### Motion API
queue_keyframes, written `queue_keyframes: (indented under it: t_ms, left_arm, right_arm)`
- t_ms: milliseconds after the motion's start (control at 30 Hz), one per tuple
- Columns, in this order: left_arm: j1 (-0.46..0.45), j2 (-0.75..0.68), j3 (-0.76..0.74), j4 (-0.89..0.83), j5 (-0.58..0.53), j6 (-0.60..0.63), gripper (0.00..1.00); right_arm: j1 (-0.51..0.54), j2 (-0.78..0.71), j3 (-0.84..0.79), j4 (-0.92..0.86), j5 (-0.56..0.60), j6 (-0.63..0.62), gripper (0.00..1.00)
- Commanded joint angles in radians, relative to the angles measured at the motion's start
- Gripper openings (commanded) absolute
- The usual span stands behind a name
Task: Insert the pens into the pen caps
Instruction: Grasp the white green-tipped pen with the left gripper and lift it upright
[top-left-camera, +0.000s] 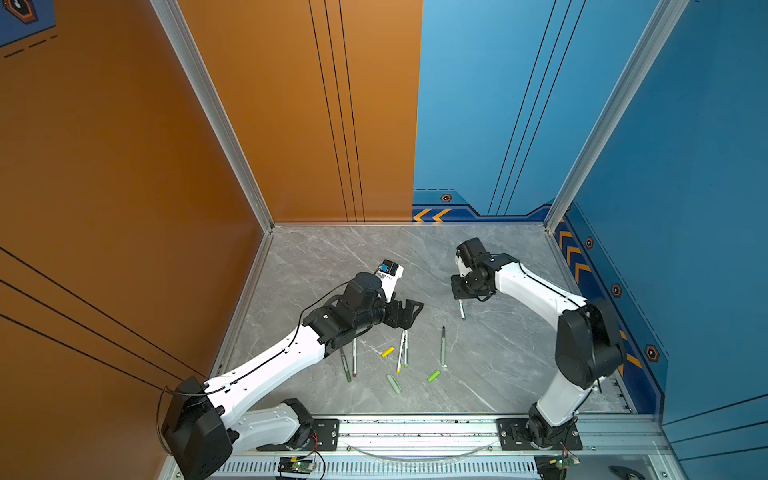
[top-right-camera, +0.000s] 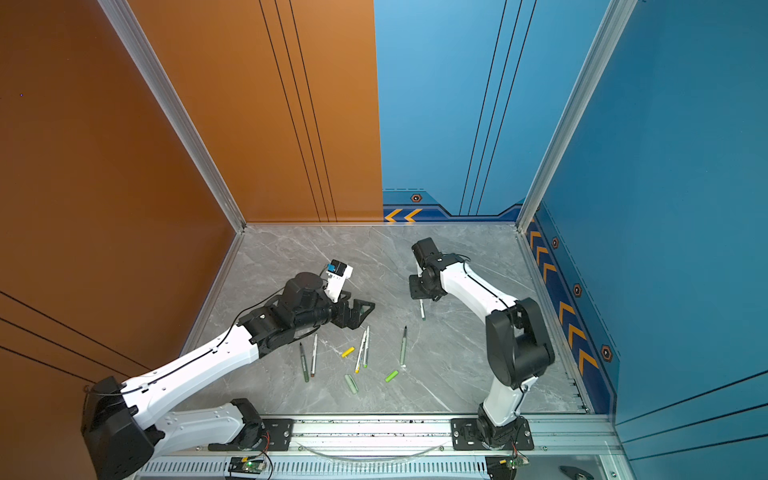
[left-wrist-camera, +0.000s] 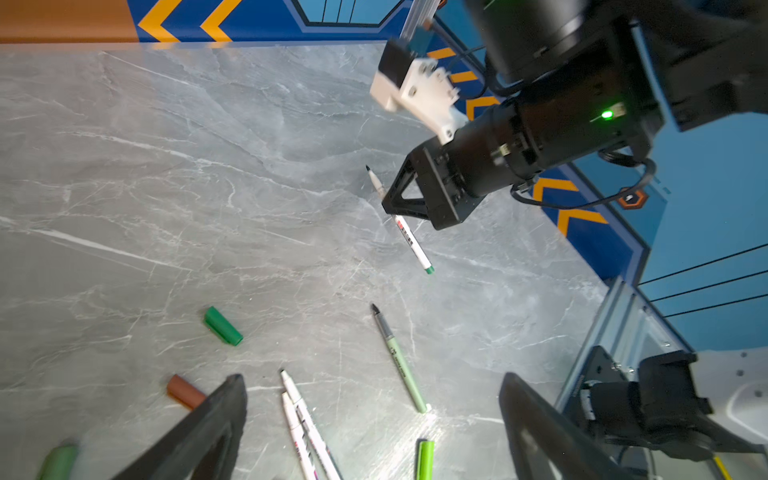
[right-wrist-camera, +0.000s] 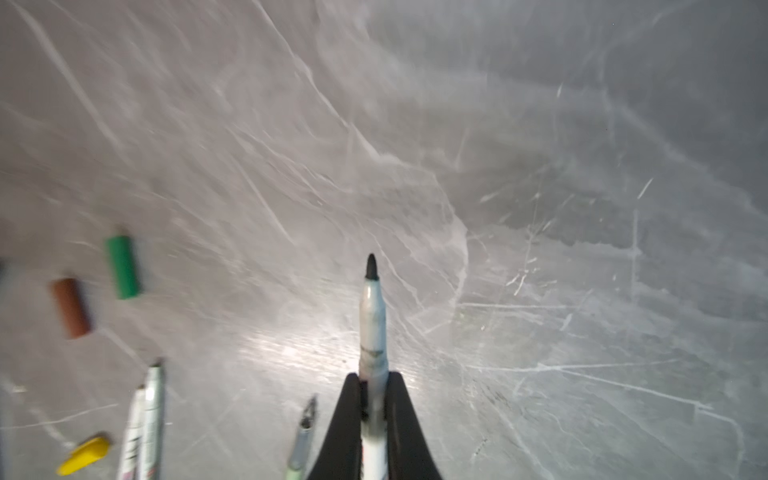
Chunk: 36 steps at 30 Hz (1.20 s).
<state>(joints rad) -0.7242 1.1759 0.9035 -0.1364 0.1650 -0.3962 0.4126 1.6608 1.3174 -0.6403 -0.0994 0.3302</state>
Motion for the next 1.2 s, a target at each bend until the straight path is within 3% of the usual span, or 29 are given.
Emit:
queue_keyframes:
  t_ms: [0,267,367,767,1167]
  left_arm:
    - [0.019,-0.003,0.022,0.055,0.133,-0.058,0.91]
    - [0.029,0.058,0.04,0.199,0.259,-0.208,0.87]
    - [0.029,0.085,0.054,0.225,0.274,-0.234,0.81]
    - [0.033,0.131,0.09,0.242,0.242,-0.24,0.71]
    - [0.056,0.135,0.115,0.241,0.213,-0.235,0.51]
  right_arm:
    - [0.002,-0.117,-0.02,0.146,-0.141,0.139,0.01]
    - [0.029,-0.249,-0.085,0.386,-0.334,0.335,0.01]
    - [0.046,-0.264,-0.09,0.426,-0.383,0.37,0.01]
    - [0.08,-0.309,-0.092,0.443,-0.438,0.381,0.0]
    - [0.103,-0.322,-0.1,0.438,-0.472,0.358,0.0]
